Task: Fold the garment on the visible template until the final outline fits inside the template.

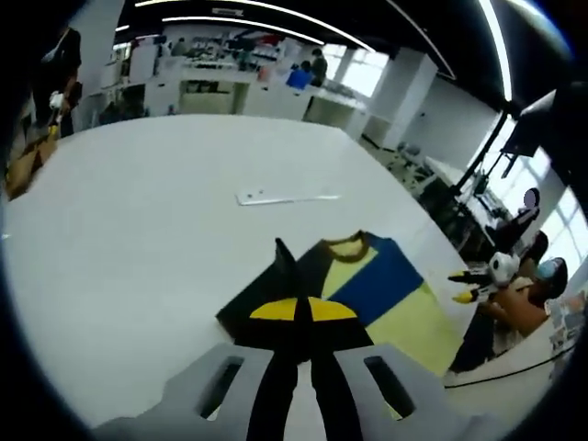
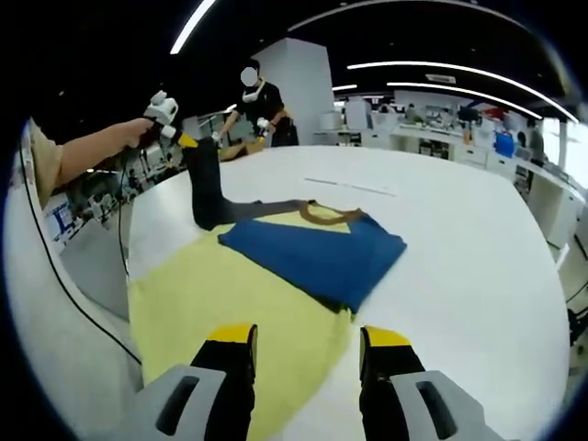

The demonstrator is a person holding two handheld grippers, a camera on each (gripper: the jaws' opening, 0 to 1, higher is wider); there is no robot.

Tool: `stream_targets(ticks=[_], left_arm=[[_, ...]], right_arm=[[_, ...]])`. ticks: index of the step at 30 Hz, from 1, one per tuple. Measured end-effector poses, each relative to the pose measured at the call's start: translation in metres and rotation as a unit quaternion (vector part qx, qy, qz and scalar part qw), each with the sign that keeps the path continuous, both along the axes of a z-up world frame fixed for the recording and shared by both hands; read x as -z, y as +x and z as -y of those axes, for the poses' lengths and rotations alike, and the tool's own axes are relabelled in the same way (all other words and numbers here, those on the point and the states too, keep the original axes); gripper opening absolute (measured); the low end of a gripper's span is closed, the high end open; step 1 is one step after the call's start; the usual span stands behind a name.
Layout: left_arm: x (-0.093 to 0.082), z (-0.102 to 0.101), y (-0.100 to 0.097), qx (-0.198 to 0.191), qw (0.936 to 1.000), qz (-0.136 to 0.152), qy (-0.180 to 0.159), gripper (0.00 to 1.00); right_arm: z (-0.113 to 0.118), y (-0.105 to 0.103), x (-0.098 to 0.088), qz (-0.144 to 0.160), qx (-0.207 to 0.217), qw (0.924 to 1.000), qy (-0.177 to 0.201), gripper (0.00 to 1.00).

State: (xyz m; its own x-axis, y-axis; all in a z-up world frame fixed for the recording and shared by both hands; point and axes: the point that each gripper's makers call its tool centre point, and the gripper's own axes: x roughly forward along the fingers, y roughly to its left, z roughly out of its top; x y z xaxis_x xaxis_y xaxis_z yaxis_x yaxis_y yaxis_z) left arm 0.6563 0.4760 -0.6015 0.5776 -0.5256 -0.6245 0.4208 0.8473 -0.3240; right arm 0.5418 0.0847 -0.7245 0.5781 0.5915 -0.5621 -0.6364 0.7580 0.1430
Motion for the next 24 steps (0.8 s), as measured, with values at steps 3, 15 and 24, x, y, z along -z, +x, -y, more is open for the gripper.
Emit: stream_targets(ticks=[3, 15, 24], left_arm=[[0.0, 0.012, -0.001, 0.011, 0.9999, -0.001, -0.002, 0.0], [-0.002, 0.05, 0.011, 0.043, 0.999, 0.001, -0.016, 0.0], [0.001, 0.081, 0.018, 0.067, 0.9975, 0.0, -0.021, 0.0]], right_arm=[[0.0, 0.0, 0.001, 0.0, -0.001, 1.0, 0.001, 0.41], [0.004, 0.001, 0.0, 0.0, 0.002, 1.0, 0.002, 0.41], [0.006, 0.0, 0.002, -0.002, 0.004, 1.0, 0.004, 0.41]])
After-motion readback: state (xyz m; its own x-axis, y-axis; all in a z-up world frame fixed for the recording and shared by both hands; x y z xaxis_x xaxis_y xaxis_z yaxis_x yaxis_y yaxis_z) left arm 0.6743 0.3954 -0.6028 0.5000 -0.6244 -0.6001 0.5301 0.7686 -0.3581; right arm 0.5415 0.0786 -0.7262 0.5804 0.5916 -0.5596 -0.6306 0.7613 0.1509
